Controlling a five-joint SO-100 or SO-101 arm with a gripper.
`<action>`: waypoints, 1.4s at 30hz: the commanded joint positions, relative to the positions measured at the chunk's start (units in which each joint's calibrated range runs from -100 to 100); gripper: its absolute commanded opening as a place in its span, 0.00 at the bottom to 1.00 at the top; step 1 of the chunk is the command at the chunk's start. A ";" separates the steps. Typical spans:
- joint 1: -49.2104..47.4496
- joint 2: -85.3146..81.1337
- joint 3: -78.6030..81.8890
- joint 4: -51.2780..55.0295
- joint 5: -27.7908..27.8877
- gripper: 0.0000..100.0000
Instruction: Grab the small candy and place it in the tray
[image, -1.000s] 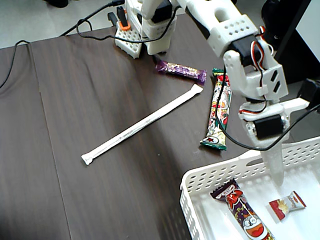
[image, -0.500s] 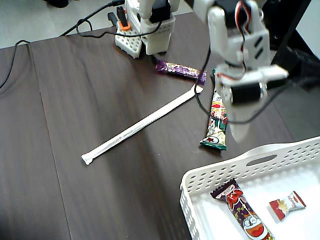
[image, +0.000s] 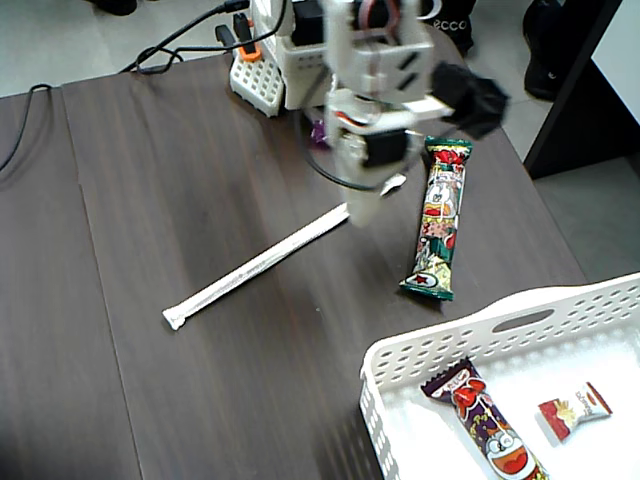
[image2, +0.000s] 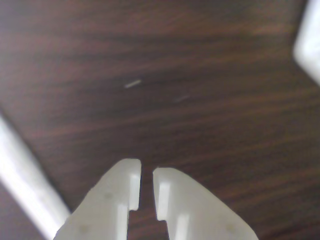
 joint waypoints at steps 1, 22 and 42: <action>2.85 -23.62 16.37 -4.86 0.84 0.01; -2.45 -70.92 39.94 18.52 0.73 0.01; -1.79 -70.92 49.71 15.43 0.68 0.01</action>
